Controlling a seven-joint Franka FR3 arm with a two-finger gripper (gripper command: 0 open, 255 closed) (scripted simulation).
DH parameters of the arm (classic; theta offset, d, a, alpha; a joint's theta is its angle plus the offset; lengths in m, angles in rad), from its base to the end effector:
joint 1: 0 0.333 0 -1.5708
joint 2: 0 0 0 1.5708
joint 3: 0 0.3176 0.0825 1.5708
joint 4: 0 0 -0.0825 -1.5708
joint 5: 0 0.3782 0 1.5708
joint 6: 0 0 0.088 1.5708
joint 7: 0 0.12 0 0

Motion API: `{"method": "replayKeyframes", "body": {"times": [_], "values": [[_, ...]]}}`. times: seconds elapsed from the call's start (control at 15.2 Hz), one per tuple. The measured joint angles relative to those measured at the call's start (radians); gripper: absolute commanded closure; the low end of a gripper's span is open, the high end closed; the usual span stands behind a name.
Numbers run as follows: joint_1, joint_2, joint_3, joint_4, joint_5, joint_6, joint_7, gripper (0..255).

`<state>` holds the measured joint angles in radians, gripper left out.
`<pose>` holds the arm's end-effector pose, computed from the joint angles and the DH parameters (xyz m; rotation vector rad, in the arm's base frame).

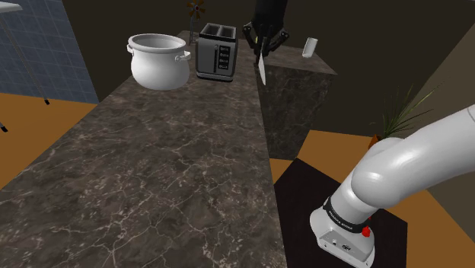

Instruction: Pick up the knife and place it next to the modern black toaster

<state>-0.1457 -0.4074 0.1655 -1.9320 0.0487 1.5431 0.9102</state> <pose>0.4154 0.0285 0.6359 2.8195 -1.3648 0.0304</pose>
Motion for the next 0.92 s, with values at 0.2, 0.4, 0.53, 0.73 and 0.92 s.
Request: {"method": "replayKeyframes", "body": {"times": [0.2,0.4,0.53,0.73,0.92], "values": [[-0.002,0.013,-0.002,0.056,-0.003,-0.043,-0.001,255],[-0.003,0.028,-0.001,0.110,-0.004,-0.082,0.002,255],[-0.003,0.038,-0.001,0.144,-0.006,-0.107,0.003,255],[-0.008,0.059,-0.007,0.191,-0.011,-0.133,-0.006,255],[-0.025,0.119,-0.035,0.246,-0.027,-0.129,-0.050,255]]}}
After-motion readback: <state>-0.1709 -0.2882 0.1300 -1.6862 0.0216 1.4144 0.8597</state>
